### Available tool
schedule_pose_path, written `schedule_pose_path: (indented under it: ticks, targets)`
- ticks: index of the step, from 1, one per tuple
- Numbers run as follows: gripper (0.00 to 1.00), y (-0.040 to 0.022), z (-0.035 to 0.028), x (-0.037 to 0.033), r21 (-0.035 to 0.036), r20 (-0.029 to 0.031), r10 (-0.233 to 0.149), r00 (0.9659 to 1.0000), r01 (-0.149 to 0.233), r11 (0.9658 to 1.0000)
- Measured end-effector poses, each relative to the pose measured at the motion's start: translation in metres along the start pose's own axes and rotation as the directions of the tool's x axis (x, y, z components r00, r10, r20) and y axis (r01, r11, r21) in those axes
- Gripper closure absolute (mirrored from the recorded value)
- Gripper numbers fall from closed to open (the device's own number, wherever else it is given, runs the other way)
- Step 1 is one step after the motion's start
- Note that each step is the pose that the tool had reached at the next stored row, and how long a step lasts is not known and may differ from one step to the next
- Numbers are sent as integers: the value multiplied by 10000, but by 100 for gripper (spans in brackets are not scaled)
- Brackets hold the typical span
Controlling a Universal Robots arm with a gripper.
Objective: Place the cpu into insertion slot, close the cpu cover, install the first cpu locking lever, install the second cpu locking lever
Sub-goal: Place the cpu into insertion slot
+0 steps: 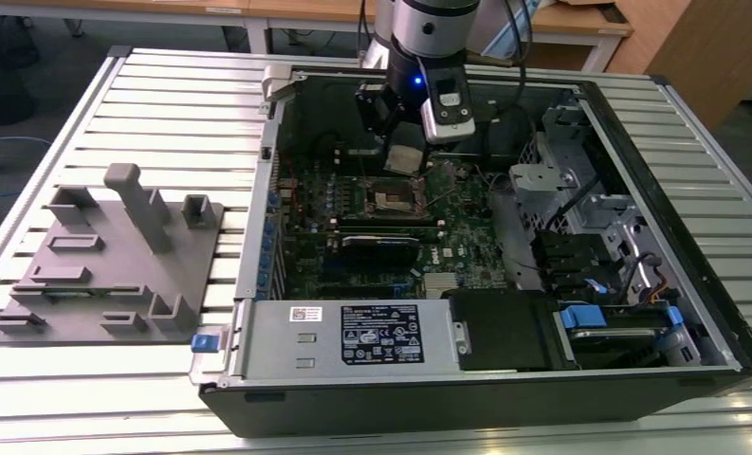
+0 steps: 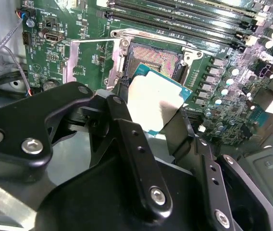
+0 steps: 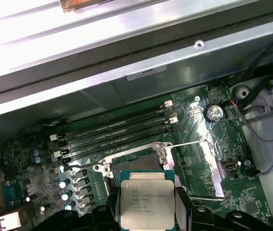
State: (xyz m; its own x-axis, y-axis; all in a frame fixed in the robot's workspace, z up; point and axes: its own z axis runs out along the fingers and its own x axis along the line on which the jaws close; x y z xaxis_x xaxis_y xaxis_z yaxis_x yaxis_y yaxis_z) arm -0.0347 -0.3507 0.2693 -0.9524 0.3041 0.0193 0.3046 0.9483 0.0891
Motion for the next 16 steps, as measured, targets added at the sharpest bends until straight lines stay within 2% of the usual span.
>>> schedule_pose_path:
  ticks: [3,6,8,9,16]
  targets:
    - [46,0,0,0,0,3,34,10000,-34,10000]
    - [46,0,3,0,-5,27,298,9996,-298,9996]
    - [46,0,6,0,-12,50,564,9984,-564,9984]
    - [46,-1,9,0,-25,96,1090,9940,-1090,9940]
    - [46,-1,10,0,-29,104,1179,9930,-1179,9930]
